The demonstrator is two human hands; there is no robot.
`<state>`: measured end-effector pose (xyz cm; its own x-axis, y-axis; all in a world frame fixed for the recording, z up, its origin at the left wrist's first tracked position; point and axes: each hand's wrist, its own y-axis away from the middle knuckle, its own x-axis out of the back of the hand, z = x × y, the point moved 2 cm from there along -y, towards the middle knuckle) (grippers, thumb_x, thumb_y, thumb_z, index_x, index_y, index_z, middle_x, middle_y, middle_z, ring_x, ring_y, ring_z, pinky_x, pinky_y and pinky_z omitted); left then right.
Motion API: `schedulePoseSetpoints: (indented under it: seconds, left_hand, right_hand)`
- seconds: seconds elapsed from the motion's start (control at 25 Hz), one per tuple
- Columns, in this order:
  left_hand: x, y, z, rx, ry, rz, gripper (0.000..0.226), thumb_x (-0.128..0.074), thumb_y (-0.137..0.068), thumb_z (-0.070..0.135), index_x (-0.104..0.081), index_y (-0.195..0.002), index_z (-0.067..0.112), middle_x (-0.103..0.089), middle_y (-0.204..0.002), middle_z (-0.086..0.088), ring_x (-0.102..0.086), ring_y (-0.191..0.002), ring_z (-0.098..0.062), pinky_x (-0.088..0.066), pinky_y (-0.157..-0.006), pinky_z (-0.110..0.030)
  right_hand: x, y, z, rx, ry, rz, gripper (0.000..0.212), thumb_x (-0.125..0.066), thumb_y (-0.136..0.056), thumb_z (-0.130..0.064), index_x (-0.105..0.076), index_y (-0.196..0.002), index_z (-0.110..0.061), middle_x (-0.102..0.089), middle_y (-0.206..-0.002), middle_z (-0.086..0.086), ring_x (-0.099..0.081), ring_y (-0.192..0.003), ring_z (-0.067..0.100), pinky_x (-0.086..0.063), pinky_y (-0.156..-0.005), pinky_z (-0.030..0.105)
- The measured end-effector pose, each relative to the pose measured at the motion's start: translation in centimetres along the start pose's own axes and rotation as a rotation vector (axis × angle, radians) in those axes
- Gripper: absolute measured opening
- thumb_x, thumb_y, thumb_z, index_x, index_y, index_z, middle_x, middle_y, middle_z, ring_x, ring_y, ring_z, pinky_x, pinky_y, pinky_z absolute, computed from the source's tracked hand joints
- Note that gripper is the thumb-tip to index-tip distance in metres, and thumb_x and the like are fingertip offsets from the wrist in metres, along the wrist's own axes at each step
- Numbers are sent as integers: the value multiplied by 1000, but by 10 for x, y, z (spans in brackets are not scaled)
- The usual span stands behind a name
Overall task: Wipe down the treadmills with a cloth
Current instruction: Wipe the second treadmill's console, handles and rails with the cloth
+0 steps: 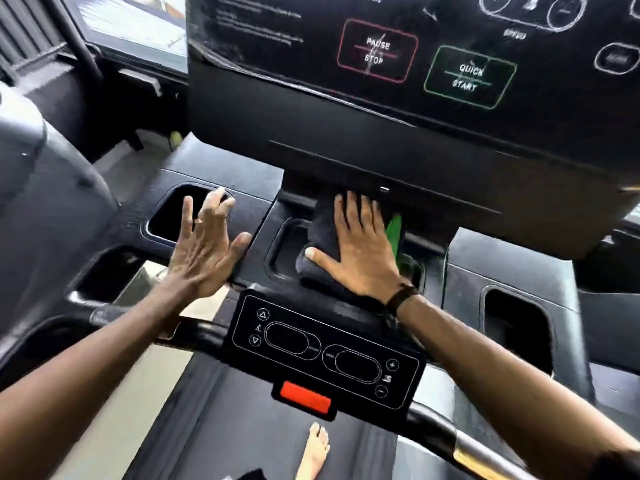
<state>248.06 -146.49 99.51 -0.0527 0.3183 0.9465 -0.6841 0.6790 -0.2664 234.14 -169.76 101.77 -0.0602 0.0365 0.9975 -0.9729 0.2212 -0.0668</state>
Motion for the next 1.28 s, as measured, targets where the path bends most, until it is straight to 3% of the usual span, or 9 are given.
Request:
schedulePoseSetpoints:
  seconds: [0.16, 0.32, 0.48, 0.68, 0.76, 0.88, 0.96, 1.12, 1.28]
  left_hand:
    - [0, 1, -4, 54, -39, -5, 69, -20, -98, 53, -22, -148, 6, -19, -158, -14, -22, -148, -26, 12, -121, -50]
    - [4, 2, -3, 51, -58, -23, 72, -17, -98, 54, -19, -149, 4, -17, -159, -15, -18, -151, -25, 18, -120, -42]
    - [5, 4, -5, 40, -40, -38, 72, -17, -97, 53, -17, -150, 4, -16, -159, -16, -20, -150, -27, 19, -119, -40]
    - [4, 5, -3, 37, -22, -42, 73, -15, -97, 56, -18, -150, 5, -17, -159, -16, -23, -149, -28, 17, -120, -43]
    - [5, 6, -2, 35, -7, -31, 72, -15, -98, 55, -19, -150, 5, -17, -159, -16, -22, -149, -28, 17, -120, -42]
    - [5, 3, 0, 44, 8, -15, 74, -13, -98, 57, -20, -149, 3, -20, -157, -17, -25, -147, -29, 17, -120, -44]
    - [4, 2, 4, 40, 12, -1, 75, -10, -98, 59, -21, -148, 3, -21, -156, -18, -26, -147, -29, 14, -121, -48]
    - [2, 2, -1, 66, 23, 6, 74, -10, -98, 56, -23, -148, 2, -21, -157, -18, -24, -148, -29, 11, -121, -49]
    - [3, 1, -6, 101, 72, 8, 77, -1, -98, 57, -21, -149, 3, -23, -157, -17, -23, -149, -27, 10, -121, -47]
  right_hand:
    - [-2, -38, -34, 88, -17, 25, 103, -26, -86, -81, -15, -158, -9, -10, -167, 11, -9, -153, 30, 2, -121, 43]
    - [5, -80, -73, 316, -108, -43, 89, -39, -92, -72, -18, -159, -16, -7, -168, 3, -7, -154, 18, -16, -118, 40]
    - [5, -45, -43, 500, -128, -66, 75, -48, -97, -52, -21, -158, -17, -15, -166, 1, -10, -154, 18, -15, -117, 36]
    - [13, 54, 76, 314, -183, -120, 73, -41, -94, -53, -17, -159, -29, -1, -166, -15, 5, -153, 6, -14, -121, 37]
    - [13, 91, 101, 147, -245, -81, 75, -36, -91, -55, -21, -158, -26, -8, -166, -10, -1, -154, 9, -17, -123, 39]
    - [7, 109, 96, -80, -253, -20, 79, -35, -90, -56, -25, -158, -17, -11, -166, -3, -5, -154, 14, -6, -124, 30]
    - [7, 94, 85, -65, -205, -20, 82, -34, -89, -58, -21, -159, -16, -7, -167, -1, 0, -154, 14, -7, -122, 30]
    - [6, 34, 37, 157, -136, -97, 86, -27, -90, -64, -8, -160, -18, 3, -168, -3, 7, -154, 15, -22, -117, 39]
    - [0, -35, -54, 234, -112, -139, 92, -14, -84, -71, -10, -160, -18, -2, -168, 3, 1, -155, 20, -21, -117, 43]
